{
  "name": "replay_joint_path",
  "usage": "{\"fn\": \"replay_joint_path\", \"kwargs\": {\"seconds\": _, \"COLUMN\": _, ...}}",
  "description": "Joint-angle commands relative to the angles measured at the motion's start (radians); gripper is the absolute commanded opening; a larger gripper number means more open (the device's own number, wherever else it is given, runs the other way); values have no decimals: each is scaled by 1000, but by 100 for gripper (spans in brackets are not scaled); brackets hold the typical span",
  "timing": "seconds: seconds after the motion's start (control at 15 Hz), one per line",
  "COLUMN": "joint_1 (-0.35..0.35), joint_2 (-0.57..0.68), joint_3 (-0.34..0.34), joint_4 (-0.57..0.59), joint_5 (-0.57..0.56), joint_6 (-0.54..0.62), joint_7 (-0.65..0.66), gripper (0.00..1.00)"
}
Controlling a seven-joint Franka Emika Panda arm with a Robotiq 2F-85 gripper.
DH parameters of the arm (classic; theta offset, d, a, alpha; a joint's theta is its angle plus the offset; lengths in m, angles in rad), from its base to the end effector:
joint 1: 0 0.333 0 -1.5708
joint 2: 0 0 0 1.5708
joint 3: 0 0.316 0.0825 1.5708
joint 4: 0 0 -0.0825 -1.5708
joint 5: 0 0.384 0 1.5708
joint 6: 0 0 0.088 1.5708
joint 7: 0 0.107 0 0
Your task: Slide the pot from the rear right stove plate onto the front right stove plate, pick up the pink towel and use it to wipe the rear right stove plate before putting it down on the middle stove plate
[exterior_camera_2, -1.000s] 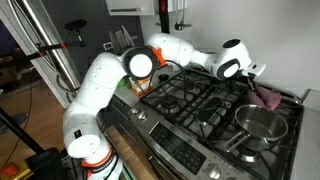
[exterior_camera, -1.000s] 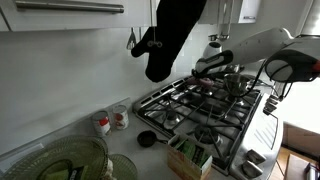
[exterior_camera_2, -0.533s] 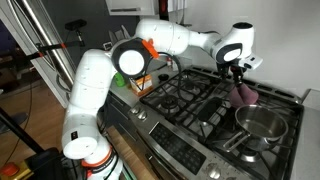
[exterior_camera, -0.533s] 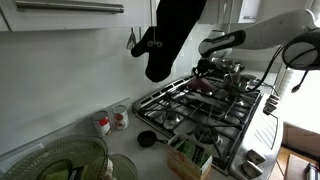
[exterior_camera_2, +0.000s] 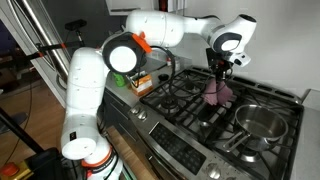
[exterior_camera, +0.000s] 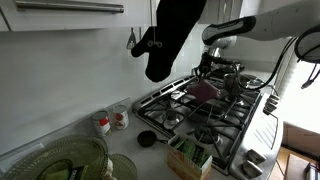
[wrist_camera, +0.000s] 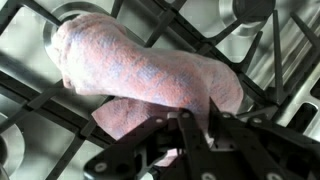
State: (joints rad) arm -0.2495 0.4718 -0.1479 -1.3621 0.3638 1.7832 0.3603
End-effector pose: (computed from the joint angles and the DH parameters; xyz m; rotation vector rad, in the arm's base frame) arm 0.6573 -0.2220 0.4516 -2.6124 1.1488 0.0571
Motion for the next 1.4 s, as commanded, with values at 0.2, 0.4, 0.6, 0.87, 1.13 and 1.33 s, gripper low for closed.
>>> {"fn": "replay_joint_path", "kwargs": {"seconds": 0.2, "joint_1": 21, "joint_2": -58, "joint_3": -28, "joint_4": -64, "joint_5": -60, "joint_6": 196, "joint_7": 17, "gripper": 70}}
{"fn": "replay_joint_path", "kwargs": {"seconds": 0.4, "joint_1": 25, "joint_2": -94, "joint_3": -43, "joint_4": -69, "joint_5": -110, "joint_6": 236, "joint_7": 32, "gripper": 92}}
{"fn": "replay_joint_path", "kwargs": {"seconds": 0.6, "joint_1": 63, "joint_2": -146, "joint_3": -97, "joint_4": -87, "joint_5": -285, "joint_6": 275, "joint_7": 116, "gripper": 100}}
{"fn": "replay_joint_path", "kwargs": {"seconds": 0.87, "joint_1": 95, "joint_2": -208, "joint_3": -164, "joint_4": -135, "joint_5": -520, "joint_6": 366, "joint_7": 221, "gripper": 100}}
{"fn": "replay_joint_path", "kwargs": {"seconds": 1.13, "joint_1": 108, "joint_2": -230, "joint_3": -227, "joint_4": -160, "joint_5": -706, "joint_6": 339, "joint_7": 432, "gripper": 100}}
{"fn": "replay_joint_path", "kwargs": {"seconds": 1.33, "joint_1": 101, "joint_2": -238, "joint_3": -245, "joint_4": -180, "joint_5": -706, "joint_6": 305, "joint_7": 588, "gripper": 100}}
